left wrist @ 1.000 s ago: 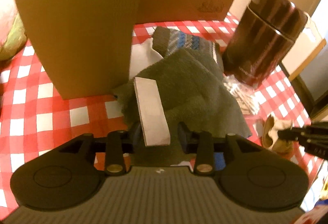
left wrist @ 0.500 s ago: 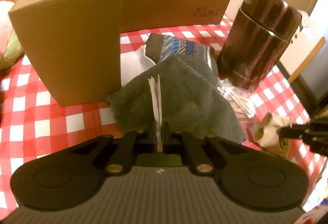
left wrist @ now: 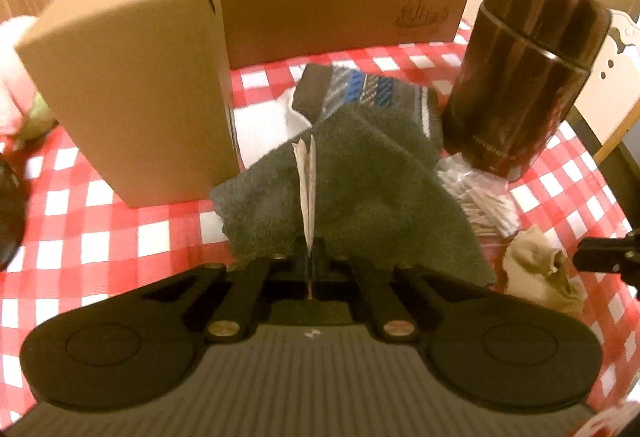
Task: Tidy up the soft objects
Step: 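Lift the beige sock and paper card off the table with both grippers, then carry the beige sock and paper card over the open white box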
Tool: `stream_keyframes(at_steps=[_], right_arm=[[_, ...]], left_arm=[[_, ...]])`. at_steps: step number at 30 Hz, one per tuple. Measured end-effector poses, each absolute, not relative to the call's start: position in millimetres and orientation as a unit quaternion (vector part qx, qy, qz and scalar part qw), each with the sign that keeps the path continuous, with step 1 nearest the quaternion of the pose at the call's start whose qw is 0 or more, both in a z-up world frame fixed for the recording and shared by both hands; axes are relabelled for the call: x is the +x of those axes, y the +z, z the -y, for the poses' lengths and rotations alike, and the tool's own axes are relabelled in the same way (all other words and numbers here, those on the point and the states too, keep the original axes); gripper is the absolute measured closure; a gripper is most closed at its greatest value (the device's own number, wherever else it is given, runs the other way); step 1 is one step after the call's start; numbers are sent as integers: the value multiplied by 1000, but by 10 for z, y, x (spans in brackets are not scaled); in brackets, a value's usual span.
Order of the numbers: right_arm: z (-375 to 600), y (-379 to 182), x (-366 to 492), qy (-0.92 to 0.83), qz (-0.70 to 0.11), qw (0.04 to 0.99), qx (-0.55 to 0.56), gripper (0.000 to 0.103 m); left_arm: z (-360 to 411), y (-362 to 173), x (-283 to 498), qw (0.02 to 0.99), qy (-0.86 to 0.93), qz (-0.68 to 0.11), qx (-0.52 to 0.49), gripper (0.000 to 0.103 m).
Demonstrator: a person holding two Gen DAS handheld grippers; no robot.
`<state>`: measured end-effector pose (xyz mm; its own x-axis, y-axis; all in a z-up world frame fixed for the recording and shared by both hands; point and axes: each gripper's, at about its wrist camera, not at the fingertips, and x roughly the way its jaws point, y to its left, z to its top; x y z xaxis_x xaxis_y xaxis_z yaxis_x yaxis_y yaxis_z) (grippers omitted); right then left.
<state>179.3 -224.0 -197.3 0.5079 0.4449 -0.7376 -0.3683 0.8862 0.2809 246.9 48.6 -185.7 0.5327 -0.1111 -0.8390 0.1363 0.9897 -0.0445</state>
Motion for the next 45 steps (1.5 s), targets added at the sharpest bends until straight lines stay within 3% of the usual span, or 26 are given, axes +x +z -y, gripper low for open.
stream_keyframes(at_steps=[2, 3, 4, 9, 11, 12, 13, 14, 28, 45], right_arm=[[2218, -1994, 1786, 240, -438, 866, 28, 70], [2200, -2012, 1792, 239, -439, 866, 22, 52], [2183, -2026, 1799, 239, -434, 868, 17, 47], [2077, -2196, 1935, 257, -435, 863, -16, 48], [2047, -2265, 1978, 260, -436, 862, -19, 59], [2044, -2280, 1993, 268, -437, 858, -19, 81], [2048, -2265, 1982, 266, -431, 862, -24, 94], [2060, -2243, 1974, 272, -427, 862, -26, 96], [2021, -1364, 1809, 286, -372, 882, 50, 97], [1222, -531, 3047, 226, -295, 924, 94, 97]], left_arm=[[-469, -1775, 2397, 880, -66, -470, 15, 103], [-464, -1739, 2360, 882, -62, -468, 16, 103], [-461, -1710, 2332, 882, -59, -467, 16, 103], [-438, -1615, 2163, 883, -41, -467, 18, 103], [-430, -1581, 2093, 883, -34, -468, 19, 103], [-430, -1567, 2067, 883, -31, -468, 20, 103], [-431, -1545, 2024, 883, -27, -468, 21, 103], [-433, -1519, 1983, 883, -23, -468, 23, 103], [-299, -1041, 1729, 898, -56, -434, 46, 103], [-518, -257, 3074, 923, -137, -348, 91, 103]])
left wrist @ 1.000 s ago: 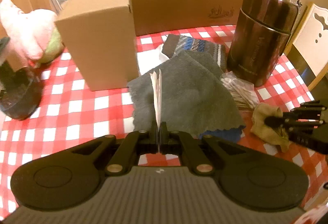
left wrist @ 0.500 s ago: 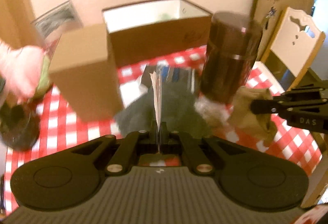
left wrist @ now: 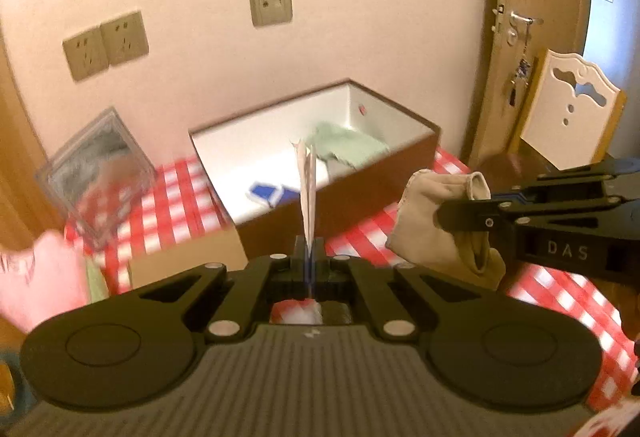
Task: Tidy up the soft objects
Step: 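Carry the beige sock and paper card over the open white box, then open both grippers to drop the sock and card into the box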
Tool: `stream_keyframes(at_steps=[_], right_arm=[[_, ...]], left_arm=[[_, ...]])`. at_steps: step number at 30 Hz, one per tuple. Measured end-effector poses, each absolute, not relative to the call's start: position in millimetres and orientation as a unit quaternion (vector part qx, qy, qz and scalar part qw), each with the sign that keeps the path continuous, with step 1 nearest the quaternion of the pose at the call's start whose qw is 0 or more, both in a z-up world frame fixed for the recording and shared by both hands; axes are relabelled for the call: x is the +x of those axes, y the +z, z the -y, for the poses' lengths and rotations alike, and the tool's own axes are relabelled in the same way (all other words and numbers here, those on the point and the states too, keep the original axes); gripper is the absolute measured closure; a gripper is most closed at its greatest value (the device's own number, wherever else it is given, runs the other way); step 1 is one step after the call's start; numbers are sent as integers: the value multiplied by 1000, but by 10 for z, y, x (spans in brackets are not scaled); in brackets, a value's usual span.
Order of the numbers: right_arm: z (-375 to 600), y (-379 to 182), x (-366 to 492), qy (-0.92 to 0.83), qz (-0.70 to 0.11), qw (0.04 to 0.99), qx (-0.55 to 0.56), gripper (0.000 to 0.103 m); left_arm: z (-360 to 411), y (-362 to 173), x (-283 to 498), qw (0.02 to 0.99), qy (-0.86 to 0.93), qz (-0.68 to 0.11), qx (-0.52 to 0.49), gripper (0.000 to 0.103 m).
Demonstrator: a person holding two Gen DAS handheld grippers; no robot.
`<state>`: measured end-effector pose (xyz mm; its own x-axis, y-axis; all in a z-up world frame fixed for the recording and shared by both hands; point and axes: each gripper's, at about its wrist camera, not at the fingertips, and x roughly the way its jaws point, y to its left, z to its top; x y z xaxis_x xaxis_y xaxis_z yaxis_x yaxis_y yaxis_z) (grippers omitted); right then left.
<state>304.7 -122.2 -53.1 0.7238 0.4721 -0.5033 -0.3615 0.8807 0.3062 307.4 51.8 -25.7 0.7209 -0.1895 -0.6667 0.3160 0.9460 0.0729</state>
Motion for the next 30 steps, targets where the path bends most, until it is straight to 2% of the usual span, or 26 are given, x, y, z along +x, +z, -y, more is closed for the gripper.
stream_keyframes(at_steps=[11, 21, 30], right_arm=[[942, -481, 4213, 167, -273, 942, 106, 97], [894, -895, 5179, 108, -315, 931, 148, 97], [846, -1215, 5578, 80, -344, 921, 164, 97]], left_arm=[[-644, -135, 4425, 921, -141, -347, 107, 103], [-701, -507, 5427, 906, -144, -386, 96, 103], [-777, -893, 5984, 891, -152, -421, 82, 102]])
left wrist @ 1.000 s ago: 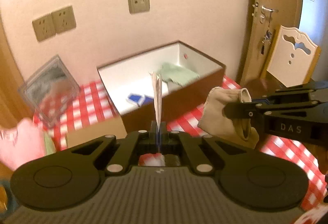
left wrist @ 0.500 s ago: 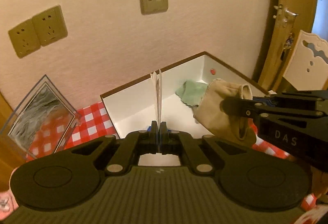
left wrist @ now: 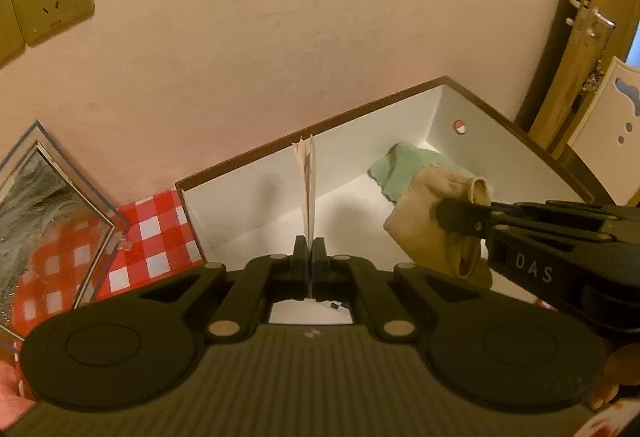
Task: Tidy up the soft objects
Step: 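Open both grippers to drop the sock and card into the box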
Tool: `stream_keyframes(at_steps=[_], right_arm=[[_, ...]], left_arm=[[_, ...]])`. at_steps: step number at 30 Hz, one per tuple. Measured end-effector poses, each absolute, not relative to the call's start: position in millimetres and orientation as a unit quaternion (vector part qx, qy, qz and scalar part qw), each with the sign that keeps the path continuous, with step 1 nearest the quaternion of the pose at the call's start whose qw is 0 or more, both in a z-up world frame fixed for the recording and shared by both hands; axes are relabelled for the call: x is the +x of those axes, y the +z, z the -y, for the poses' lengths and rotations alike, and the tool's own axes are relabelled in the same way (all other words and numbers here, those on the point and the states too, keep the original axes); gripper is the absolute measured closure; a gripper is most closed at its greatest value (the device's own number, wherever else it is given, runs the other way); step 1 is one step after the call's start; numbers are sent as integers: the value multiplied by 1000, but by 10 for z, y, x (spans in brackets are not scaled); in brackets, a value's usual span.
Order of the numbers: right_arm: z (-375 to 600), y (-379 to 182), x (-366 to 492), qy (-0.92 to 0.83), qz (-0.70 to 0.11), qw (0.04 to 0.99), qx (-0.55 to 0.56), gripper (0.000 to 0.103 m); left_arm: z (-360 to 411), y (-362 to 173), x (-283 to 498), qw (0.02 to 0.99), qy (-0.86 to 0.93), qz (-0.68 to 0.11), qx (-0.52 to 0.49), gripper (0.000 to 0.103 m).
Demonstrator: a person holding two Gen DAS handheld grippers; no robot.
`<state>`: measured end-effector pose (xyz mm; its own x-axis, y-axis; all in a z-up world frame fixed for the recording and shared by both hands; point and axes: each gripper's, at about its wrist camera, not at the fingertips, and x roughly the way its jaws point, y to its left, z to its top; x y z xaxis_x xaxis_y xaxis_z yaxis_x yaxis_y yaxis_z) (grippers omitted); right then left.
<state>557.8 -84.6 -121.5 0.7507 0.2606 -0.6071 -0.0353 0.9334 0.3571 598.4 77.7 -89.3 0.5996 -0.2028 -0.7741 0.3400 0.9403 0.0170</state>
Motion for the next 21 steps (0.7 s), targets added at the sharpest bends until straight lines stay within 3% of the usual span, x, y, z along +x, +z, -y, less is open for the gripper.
stream_keyframes(at_steps=[3, 4, 5, 12, 14, 16, 17, 21], right_arm=[[860, -1251, 5629, 74, -344, 921, 171, 97], [872, -1258, 5639, 74, -343, 920, 175, 97], [868, -1263, 5647, 75, -342, 920, 176, 97], [877, -1266, 5677, 80, -339, 920, 179, 96], [885, -1252, 5668, 82, -335, 921, 180, 88], [902, -1225, 5654, 81, -330, 921, 189, 48], [920, -1204, 5628, 79, -323, 923, 195, 41], [923, -1093, 5556, 78, -319, 926, 184, 38]], left_arm=[[-771, -992, 6086, 887, -153, -428, 79, 88], [-772, -1023, 6113, 884, -157, -433, 77, 78], [-773, -1052, 6135, 883, -157, -437, 75, 73], [-815, -1167, 6193, 881, -146, -444, 75, 73], [-829, -1169, 6182, 880, -144, -446, 73, 70], [-840, -1163, 6163, 880, -142, -446, 76, 66], [-847, -1157, 6148, 881, -141, -446, 77, 66], [-874, -1098, 6084, 882, -135, -444, 77, 63]])
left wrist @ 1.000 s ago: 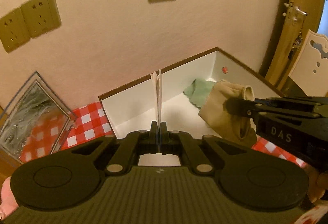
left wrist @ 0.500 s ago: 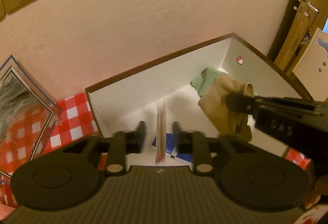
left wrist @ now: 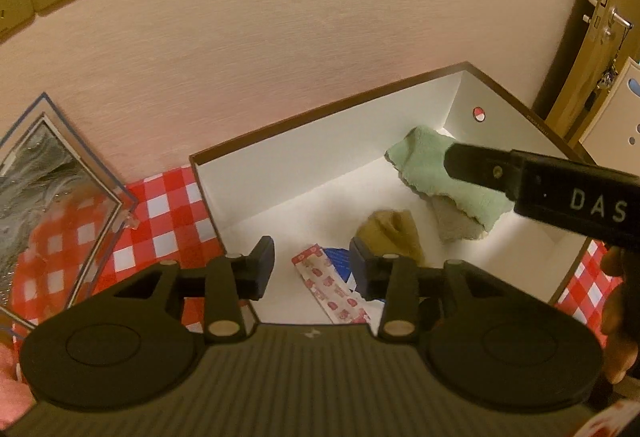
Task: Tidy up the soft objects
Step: 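Open both grippers to drop the sock and card into the box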
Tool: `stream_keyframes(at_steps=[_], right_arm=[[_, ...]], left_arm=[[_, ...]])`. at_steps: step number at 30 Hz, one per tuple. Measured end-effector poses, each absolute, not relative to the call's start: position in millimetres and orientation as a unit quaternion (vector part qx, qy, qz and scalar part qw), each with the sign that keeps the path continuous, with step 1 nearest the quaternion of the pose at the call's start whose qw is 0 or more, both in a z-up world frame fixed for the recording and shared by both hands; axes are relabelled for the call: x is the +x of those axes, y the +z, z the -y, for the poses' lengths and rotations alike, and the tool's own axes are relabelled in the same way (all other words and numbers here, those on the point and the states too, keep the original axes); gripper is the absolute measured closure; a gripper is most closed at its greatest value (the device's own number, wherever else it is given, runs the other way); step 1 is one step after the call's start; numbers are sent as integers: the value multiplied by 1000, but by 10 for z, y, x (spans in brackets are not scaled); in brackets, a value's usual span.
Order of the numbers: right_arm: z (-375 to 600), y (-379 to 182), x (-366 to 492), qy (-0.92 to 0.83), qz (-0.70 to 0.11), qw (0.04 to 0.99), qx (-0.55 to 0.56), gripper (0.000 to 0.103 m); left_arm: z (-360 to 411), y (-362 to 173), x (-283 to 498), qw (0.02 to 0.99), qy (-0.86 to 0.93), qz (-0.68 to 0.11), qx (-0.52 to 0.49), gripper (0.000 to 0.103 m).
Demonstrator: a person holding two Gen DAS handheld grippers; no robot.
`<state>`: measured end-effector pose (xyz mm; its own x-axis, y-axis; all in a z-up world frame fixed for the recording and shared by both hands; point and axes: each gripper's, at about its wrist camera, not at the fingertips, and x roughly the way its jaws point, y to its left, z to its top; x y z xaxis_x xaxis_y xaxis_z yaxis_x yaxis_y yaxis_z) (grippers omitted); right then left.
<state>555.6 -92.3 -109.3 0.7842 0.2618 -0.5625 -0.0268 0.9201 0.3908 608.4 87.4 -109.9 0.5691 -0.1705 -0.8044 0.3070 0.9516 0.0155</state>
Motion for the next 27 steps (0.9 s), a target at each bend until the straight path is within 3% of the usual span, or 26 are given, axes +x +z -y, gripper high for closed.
stream_keyframes(at_steps=[11, 27], right_arm=[[855, -685, 5069, 99, -312, 936, 130, 37], [992, -196, 3753, 152, -286, 938, 124, 37]], left_arm=[[-940, -656, 5691, 900, -124, -414, 59, 61], [-973, -8, 4424, 926, -118, -358, 24, 61]])
